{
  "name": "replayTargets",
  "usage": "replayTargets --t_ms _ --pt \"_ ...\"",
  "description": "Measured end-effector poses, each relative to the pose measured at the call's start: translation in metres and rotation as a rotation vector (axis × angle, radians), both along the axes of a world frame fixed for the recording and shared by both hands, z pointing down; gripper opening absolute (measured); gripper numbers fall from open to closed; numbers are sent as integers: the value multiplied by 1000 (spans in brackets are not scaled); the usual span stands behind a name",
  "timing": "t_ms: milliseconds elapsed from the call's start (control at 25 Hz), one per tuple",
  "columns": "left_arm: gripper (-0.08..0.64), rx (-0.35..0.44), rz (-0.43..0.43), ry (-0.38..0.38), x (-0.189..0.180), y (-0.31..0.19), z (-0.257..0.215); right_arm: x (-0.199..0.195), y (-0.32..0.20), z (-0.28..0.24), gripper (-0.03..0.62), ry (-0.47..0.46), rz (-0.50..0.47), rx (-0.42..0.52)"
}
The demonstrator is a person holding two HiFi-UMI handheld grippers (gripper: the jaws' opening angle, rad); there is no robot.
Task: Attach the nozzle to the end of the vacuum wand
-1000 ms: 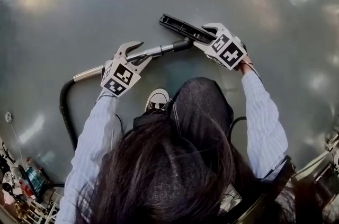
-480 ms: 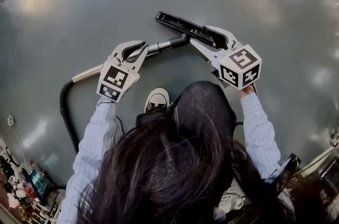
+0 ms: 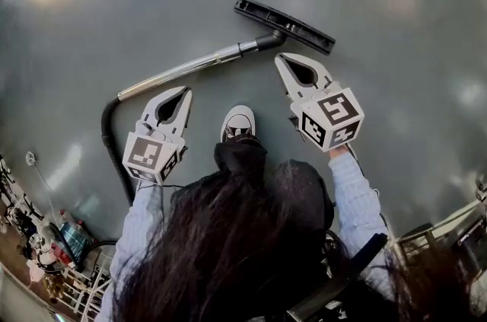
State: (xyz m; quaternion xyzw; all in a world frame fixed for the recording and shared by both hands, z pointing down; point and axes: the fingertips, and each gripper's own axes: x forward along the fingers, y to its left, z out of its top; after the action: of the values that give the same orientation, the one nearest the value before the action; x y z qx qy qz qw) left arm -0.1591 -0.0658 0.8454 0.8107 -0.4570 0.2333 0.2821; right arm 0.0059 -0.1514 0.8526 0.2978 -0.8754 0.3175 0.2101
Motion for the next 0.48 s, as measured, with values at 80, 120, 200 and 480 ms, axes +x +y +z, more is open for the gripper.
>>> replayTargets --t_ms 80,120,200,480 --pt "5 -28 -39 12 -6 12 -21 -7 15 -20 6 -9 3 -43" --pt "5 -34 -68 21 -9 15 -34 -9 21 -31 6 -11 8 -62" --pt "5 -36 -126 42 -10 20 -63 -8 32 -57 6 -1 18 -86" --pt "5 -31 -148 53 4 43 -197 -3 61 -200 6 11 50 -143"
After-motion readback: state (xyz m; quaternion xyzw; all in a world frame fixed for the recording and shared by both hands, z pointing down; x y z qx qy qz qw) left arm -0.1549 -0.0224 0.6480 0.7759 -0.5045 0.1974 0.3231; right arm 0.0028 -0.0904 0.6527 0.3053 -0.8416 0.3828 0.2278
